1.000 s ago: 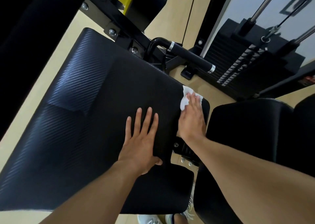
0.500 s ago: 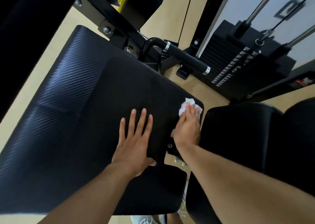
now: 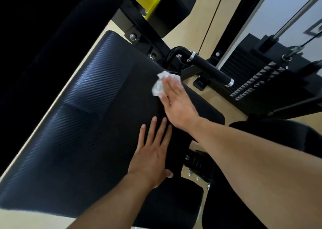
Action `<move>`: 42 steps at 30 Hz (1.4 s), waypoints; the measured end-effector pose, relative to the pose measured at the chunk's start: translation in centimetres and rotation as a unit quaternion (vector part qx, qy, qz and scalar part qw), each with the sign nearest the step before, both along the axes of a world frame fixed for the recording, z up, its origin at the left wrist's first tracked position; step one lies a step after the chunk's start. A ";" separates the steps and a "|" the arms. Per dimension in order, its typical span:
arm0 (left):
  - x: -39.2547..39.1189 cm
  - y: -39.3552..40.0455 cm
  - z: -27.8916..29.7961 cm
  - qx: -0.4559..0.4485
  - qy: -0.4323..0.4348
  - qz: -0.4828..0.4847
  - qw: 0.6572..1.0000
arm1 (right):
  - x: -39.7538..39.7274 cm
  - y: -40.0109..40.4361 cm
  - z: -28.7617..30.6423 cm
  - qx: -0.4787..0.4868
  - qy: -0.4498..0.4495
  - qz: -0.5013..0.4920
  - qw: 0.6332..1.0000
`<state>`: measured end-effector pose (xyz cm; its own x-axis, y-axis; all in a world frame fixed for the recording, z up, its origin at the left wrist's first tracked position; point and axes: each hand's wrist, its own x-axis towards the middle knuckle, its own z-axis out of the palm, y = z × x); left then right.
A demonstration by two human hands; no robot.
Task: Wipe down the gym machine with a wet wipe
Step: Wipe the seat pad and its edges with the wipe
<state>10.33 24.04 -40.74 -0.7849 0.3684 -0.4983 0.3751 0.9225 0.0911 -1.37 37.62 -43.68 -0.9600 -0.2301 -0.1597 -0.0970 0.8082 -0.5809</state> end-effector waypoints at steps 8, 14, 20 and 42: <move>-3.4 -2.9 1.4 -0.047 0.059 0.086 0.993 | -2.1 -1.9 0.9 -0.013 -0.036 -0.020 0.999; -4.0 -3.1 0.9 -0.051 0.007 0.079 0.996 | -4.0 -6.0 2.7 0.020 0.099 0.280 0.955; -3.9 -2.9 1.3 -0.051 0.010 0.092 0.994 | -7.2 -1.9 3.2 0.113 0.180 0.309 0.927; -3.9 -3.2 0.8 -0.025 0.014 0.098 0.995 | -7.8 -13.2 7.2 0.055 0.150 0.224 0.961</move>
